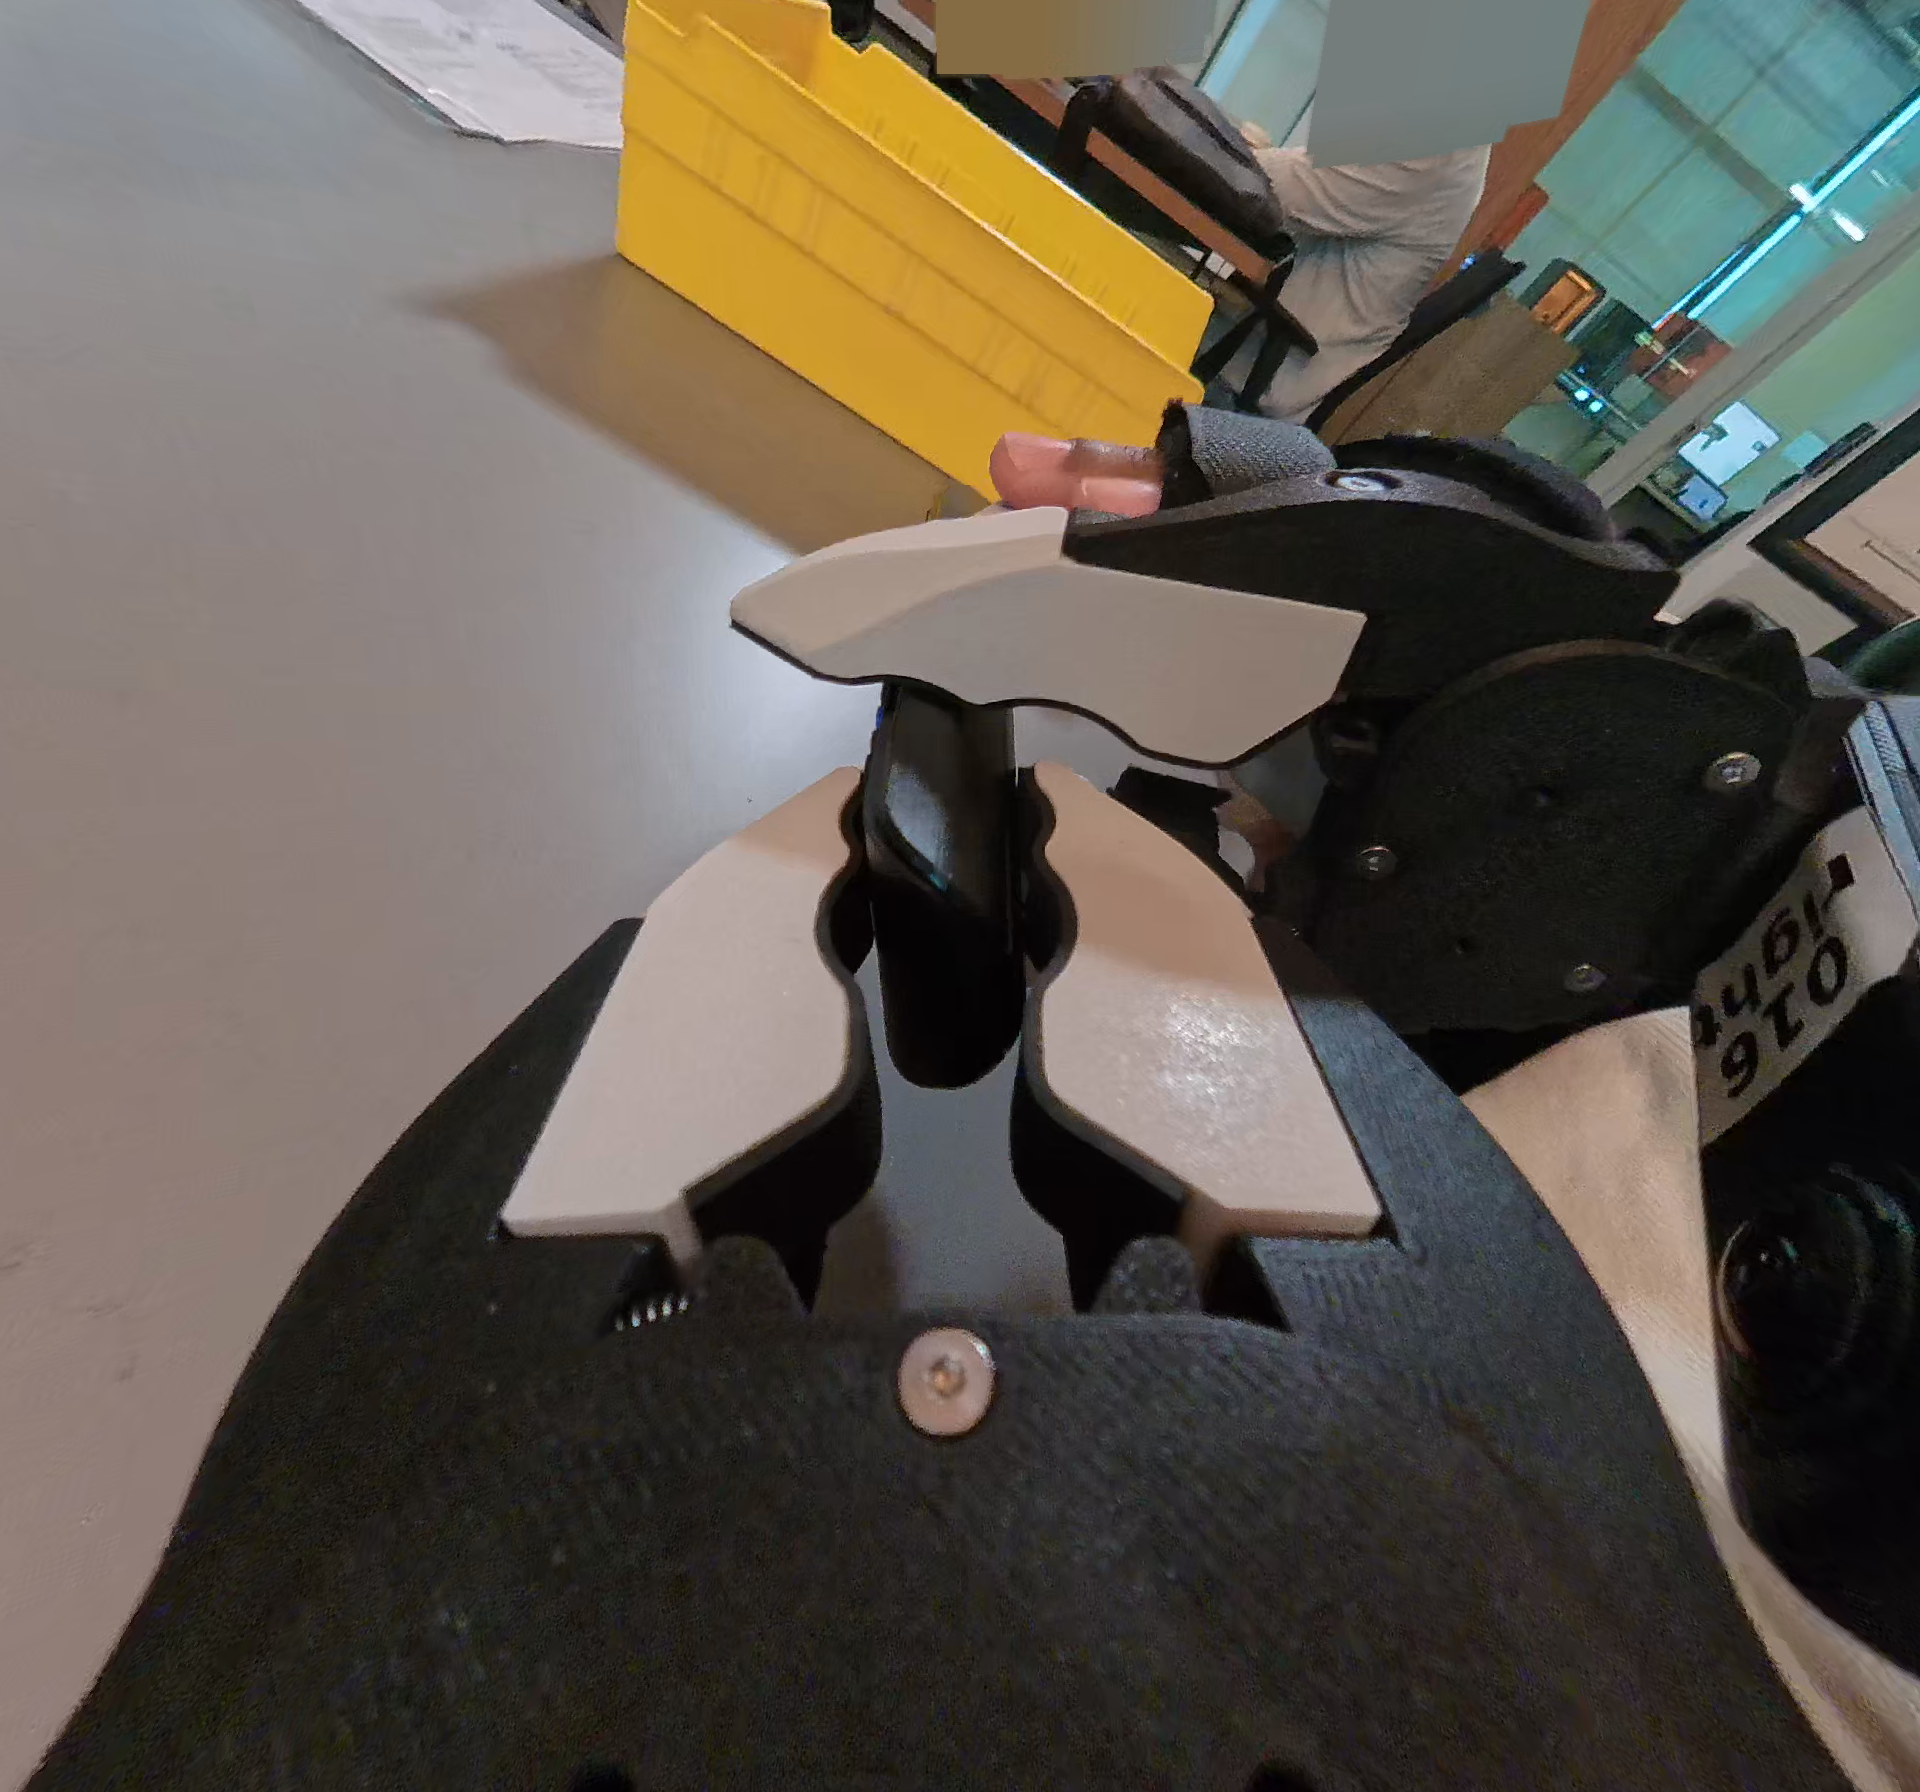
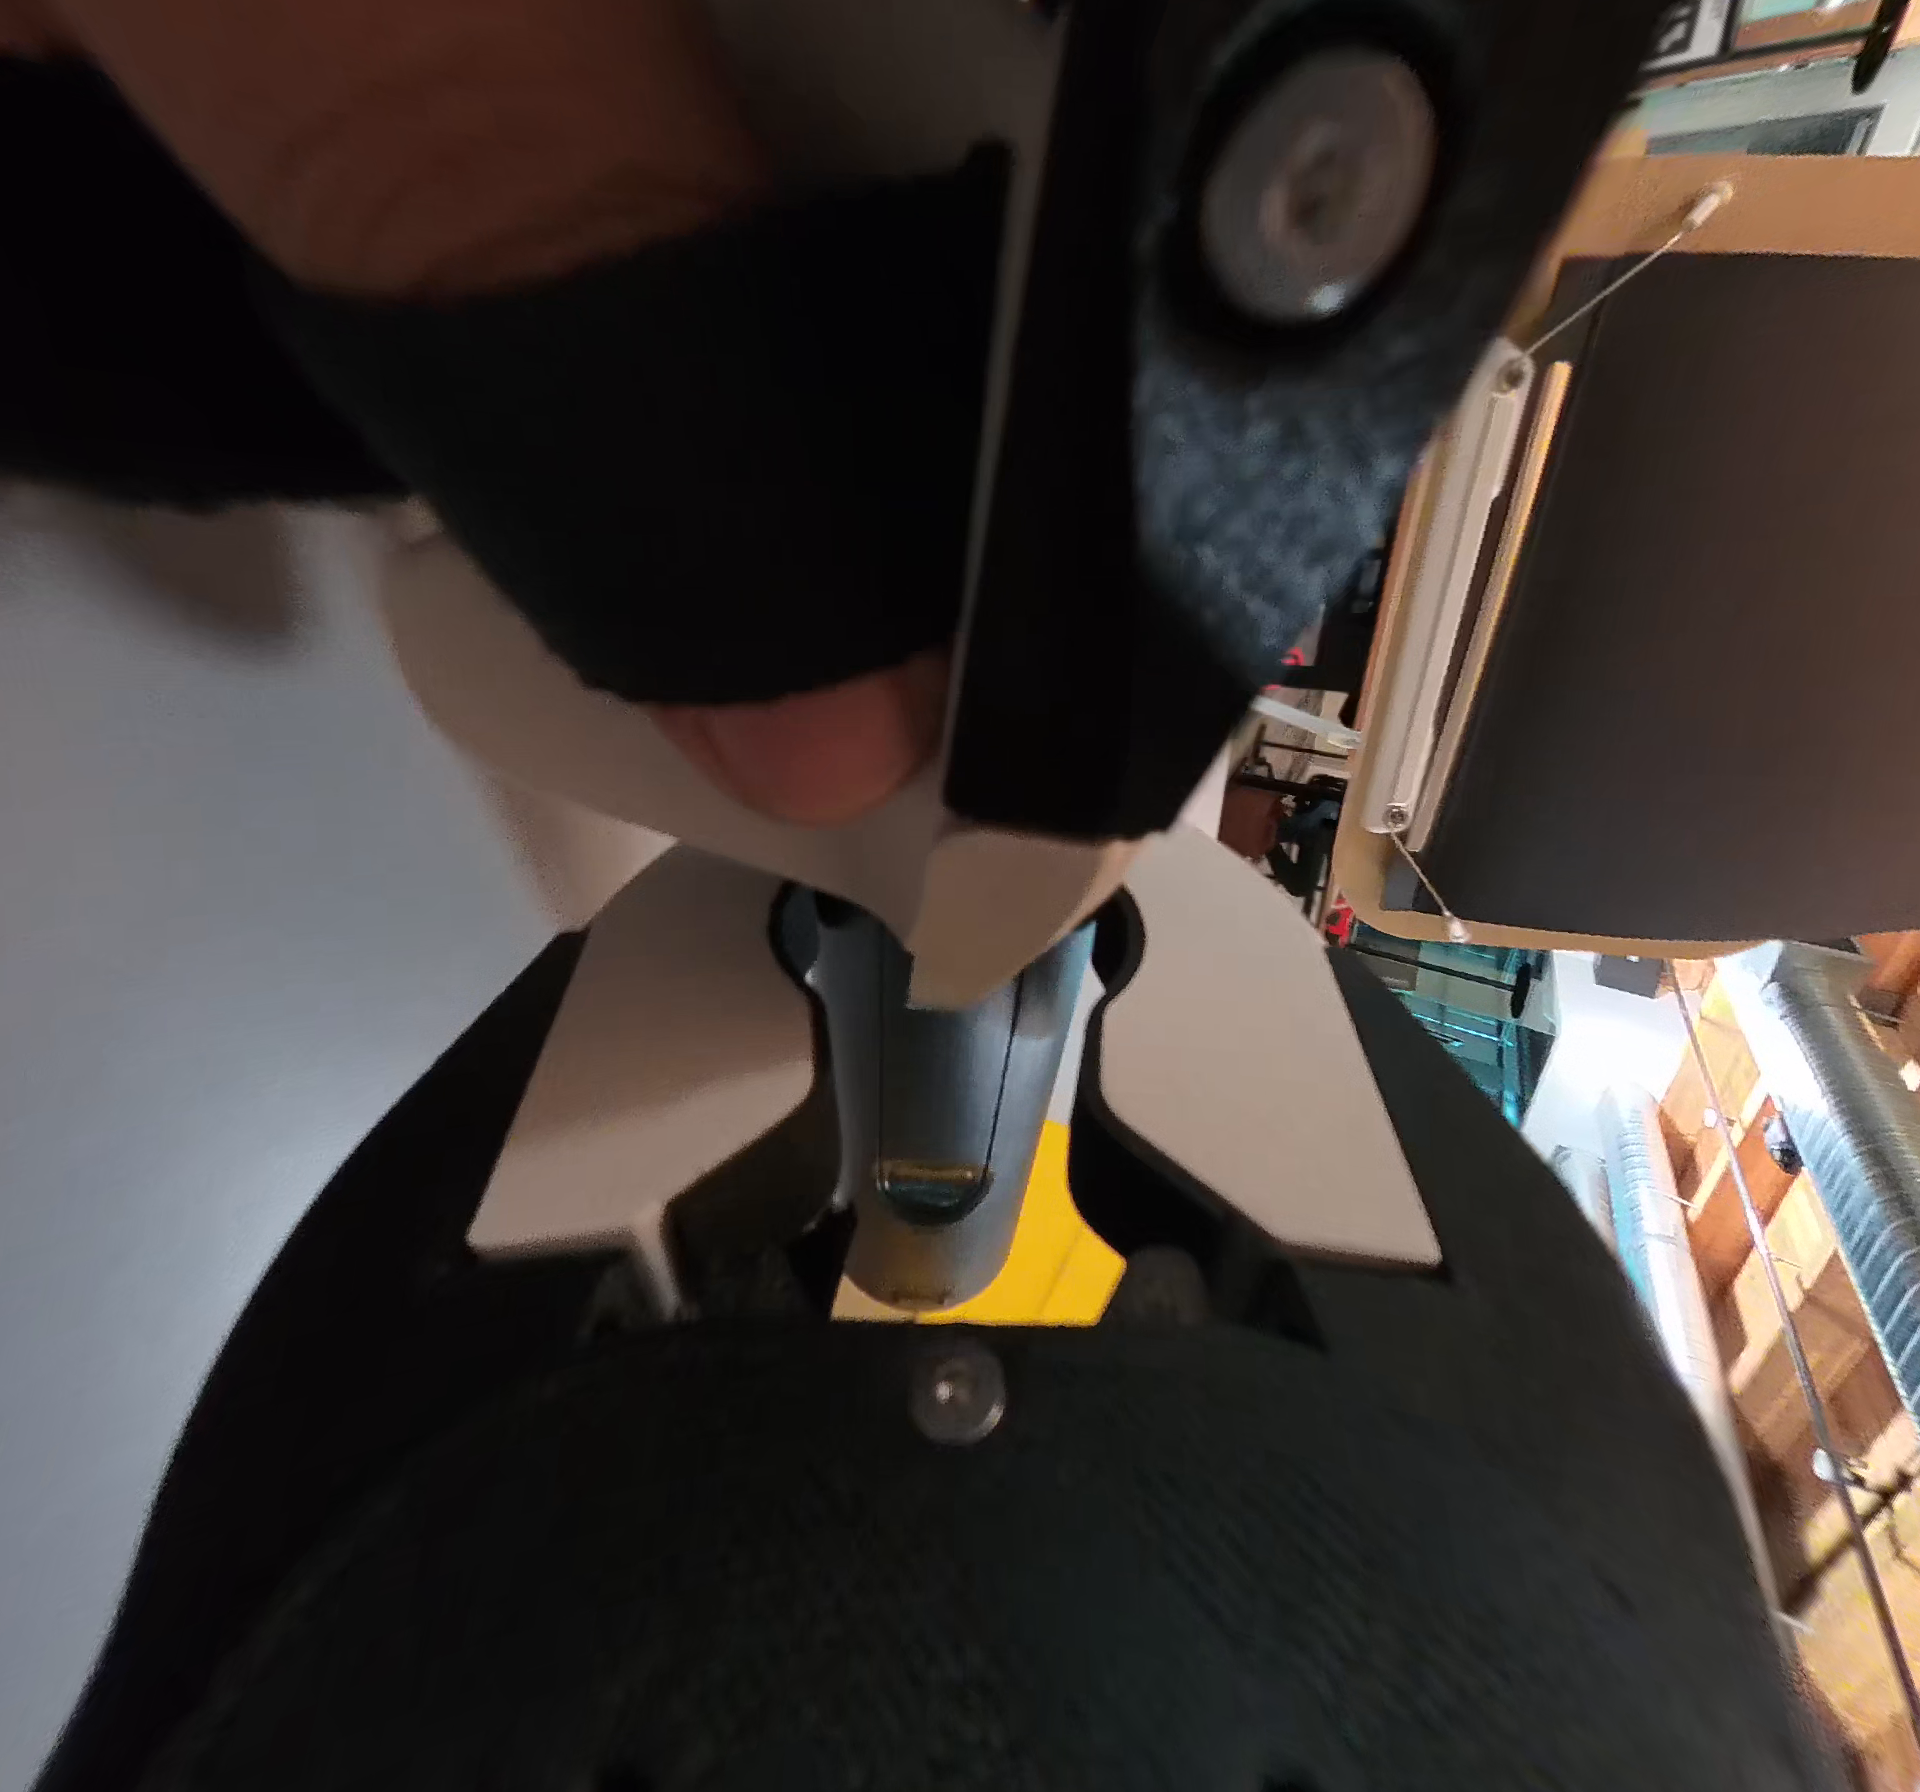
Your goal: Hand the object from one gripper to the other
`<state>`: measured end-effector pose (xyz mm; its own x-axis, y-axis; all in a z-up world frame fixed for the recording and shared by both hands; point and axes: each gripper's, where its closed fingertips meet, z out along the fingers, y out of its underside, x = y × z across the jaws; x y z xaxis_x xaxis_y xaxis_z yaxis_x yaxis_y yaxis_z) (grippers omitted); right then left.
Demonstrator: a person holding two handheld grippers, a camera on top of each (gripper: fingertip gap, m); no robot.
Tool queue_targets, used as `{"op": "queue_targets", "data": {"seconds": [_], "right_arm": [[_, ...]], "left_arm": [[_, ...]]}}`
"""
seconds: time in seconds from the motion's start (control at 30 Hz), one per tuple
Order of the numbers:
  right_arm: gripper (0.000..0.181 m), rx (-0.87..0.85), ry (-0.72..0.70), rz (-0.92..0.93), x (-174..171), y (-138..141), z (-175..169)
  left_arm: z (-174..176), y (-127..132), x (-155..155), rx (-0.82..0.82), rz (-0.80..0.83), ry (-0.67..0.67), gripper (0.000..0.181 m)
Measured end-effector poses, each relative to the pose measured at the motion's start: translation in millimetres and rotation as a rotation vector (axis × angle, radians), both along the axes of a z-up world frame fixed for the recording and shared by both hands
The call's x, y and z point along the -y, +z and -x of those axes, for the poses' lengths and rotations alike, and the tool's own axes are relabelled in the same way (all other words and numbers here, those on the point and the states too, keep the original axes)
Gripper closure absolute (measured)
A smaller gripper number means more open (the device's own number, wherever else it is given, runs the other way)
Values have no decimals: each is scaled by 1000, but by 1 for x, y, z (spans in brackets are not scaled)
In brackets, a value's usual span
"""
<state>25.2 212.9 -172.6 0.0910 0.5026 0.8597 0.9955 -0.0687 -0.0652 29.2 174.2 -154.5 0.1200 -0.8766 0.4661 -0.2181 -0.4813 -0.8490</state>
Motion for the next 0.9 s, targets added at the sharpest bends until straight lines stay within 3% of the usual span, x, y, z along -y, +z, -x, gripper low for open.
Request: {"op": "queue_targets", "data": {"seconds": [0.23, 0.4, 0.53, 0.7, 0.77, 0.9], "right_arm": [[96, -225, -12, 46, -8, 21, -11], [86, -468, 35, -1, -24, 49, -31], [84, -994, 66, 179, -31, 53, -38], [98, -1772, 108, 533, -32, 64, -52], [105, -1855, 144, 665, -27, 59, -50], [113, -1805, 219, 771, -13, 52, -28]], "left_arm": [[17, 7, -23, 87, 49, 47, 156], [44, 20, -56, 286, 206, 97, 157], [65, 31, -75, 449, 296, 105, 157], [72, 38, -72, 466, 197, 14, 157], [72, 39, -70, 454, 171, -10, 157], [68, 39, -64, 463, 185, -51, 157]]}}
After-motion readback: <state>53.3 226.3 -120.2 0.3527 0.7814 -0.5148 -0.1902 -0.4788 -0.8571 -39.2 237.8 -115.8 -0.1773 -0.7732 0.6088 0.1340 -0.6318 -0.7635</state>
